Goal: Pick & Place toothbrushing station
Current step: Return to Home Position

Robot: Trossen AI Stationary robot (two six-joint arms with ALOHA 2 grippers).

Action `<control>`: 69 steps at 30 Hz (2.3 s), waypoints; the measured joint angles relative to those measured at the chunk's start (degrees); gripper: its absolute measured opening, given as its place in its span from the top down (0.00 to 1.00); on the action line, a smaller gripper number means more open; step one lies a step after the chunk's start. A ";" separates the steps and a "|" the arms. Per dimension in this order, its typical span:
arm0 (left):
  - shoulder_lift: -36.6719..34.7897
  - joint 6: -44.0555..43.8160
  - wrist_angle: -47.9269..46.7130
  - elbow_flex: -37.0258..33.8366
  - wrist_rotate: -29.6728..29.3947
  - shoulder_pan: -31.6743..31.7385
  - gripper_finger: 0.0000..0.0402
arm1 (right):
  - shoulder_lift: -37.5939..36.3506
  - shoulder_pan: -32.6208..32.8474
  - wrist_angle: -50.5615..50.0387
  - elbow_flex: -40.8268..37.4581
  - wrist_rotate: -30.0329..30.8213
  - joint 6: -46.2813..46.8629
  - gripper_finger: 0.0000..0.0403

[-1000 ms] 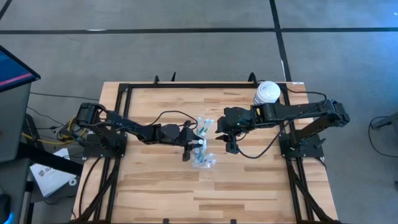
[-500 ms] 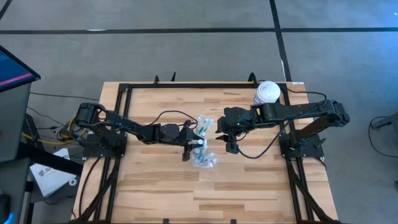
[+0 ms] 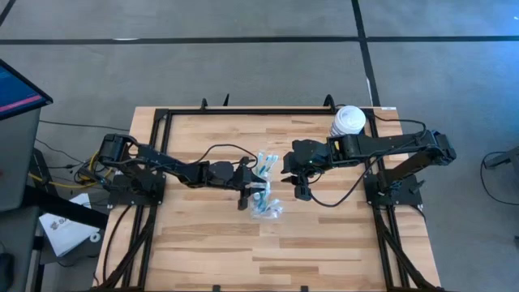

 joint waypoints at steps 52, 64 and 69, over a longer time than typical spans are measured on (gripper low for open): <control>-16.35 -1.06 -5.20 -0.04 -0.55 -2.51 0.72 | -33.28 -0.39 44.21 -46.39 1.49 -2.58 0.87; -22.51 1.74 -11.49 -0.04 -0.76 -2.49 0.72 | -40.41 -2.73 47.87 -56.62 1.49 -1.93 0.87; -26.24 1.33 -12.41 -1.54 -2.98 -2.49 0.72 | -44.20 -4.77 51.02 -59.06 3.48 -3.94 0.87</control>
